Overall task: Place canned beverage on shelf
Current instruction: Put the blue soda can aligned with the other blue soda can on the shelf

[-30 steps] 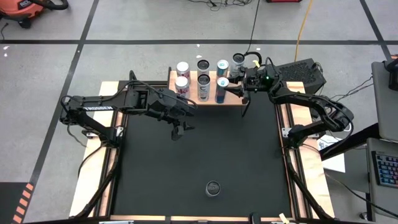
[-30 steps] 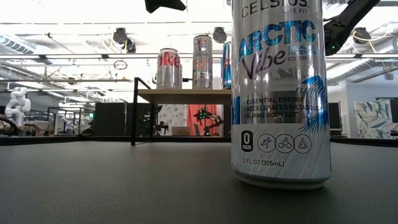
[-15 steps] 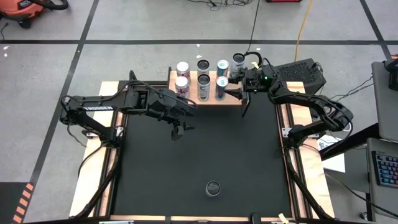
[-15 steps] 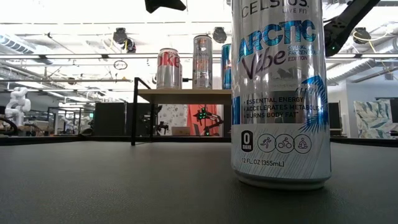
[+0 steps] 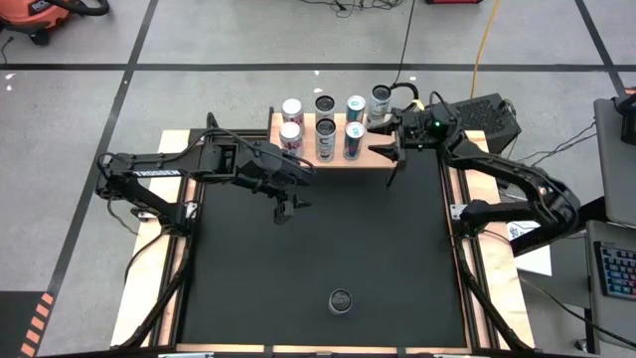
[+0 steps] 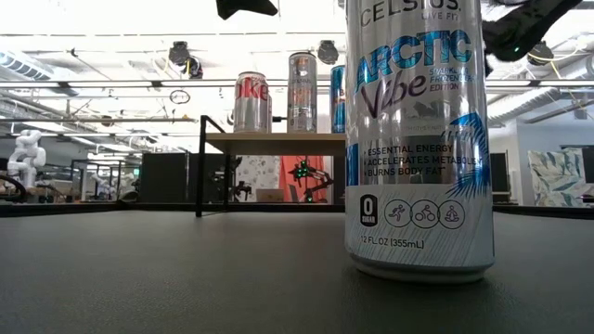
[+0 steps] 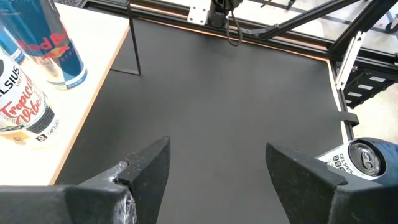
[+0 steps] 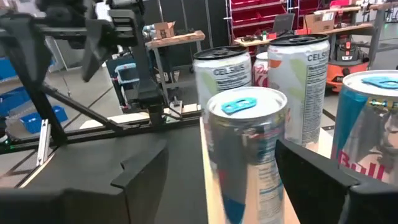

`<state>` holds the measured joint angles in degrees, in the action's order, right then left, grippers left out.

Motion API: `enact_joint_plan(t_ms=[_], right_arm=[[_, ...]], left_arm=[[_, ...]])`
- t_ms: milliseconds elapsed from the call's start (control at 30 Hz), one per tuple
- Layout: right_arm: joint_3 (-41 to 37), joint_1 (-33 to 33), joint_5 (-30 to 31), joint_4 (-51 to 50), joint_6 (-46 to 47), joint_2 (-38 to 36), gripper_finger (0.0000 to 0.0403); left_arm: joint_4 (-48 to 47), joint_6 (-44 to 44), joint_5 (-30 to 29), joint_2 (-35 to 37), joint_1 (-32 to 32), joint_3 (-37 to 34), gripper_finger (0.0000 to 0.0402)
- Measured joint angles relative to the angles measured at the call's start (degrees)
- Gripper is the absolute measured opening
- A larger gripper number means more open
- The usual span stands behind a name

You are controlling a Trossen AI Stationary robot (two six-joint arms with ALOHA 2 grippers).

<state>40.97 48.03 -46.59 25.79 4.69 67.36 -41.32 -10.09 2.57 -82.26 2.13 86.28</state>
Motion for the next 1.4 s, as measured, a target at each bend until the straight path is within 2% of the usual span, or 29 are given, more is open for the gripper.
enact_joint_plan(t_ms=[267,467,600,833,1133,1233,1400], right_arm=[[0.02,0.0,0.0,-8.76,2.06,-7.62,0.0277],[0.07,-0.82,-0.07,-10.15,7.43,-9.23,0.0276],[0.07,-3.24,0.06,-11.94,7.34,-9.09,0.0261],[0.09,-9.26,1.18,-14.21,4.68,-8.75,0.0183],[0.09,-16.18,16.03,-17.52,-1.3,-8.71,0.0019],[0.09,-18.13,19.86,-17.5,-2.49,-8.71,0.0009],[0.09,-20.28,20.58,-15.35,-3.82,-8.07,0.0004]], left_arm=[[0.13,0.02,0.0,0.0,0.0,0.0,0.0267],[0.13,0.02,0.0,0.0,0.0,0.0,0.0267],[0.11,0.02,0.0,0.0,0.0,0.0,0.0267],[0.11,0.02,0.0,0.0,0.0,0.0,0.0267],[0.11,0.04,0.0,0.0,-0.01,0.0,0.0267],[0.11,0.04,0.0,-0.01,-0.02,0.0,0.0267],[0.11,0.04,0.0,0.0,0.0,0.0,0.0267]])
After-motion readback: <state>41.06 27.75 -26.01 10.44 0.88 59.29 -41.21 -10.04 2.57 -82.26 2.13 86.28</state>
